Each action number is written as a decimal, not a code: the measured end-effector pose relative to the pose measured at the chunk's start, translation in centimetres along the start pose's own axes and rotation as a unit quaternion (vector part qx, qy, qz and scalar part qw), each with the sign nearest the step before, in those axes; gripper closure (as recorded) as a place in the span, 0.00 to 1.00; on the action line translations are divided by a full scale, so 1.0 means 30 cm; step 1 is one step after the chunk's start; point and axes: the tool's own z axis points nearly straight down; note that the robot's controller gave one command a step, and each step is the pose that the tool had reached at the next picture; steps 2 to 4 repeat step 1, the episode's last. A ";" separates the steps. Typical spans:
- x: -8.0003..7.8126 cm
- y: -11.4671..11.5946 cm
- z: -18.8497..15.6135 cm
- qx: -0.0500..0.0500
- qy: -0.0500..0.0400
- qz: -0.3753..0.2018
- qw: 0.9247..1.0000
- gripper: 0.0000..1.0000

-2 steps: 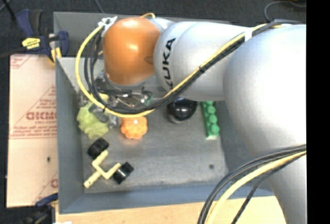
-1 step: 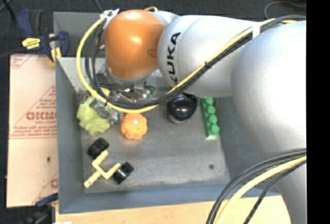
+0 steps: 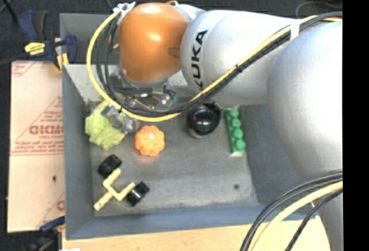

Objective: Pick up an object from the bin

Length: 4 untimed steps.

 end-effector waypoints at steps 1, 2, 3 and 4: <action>-0.004 -0.003 -0.049 0.001 -0.002 0.001 1.000 1.00; -0.004 -0.003 -0.049 0.001 -0.002 0.001 1.000 1.00; -0.004 -0.003 -0.049 0.001 -0.002 0.001 1.000 1.00; -0.004 -0.003 -0.049 0.001 -0.002 0.001 1.000 1.00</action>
Offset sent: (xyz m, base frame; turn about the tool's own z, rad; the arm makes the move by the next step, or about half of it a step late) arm -0.0002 -0.0002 0.0287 0.0000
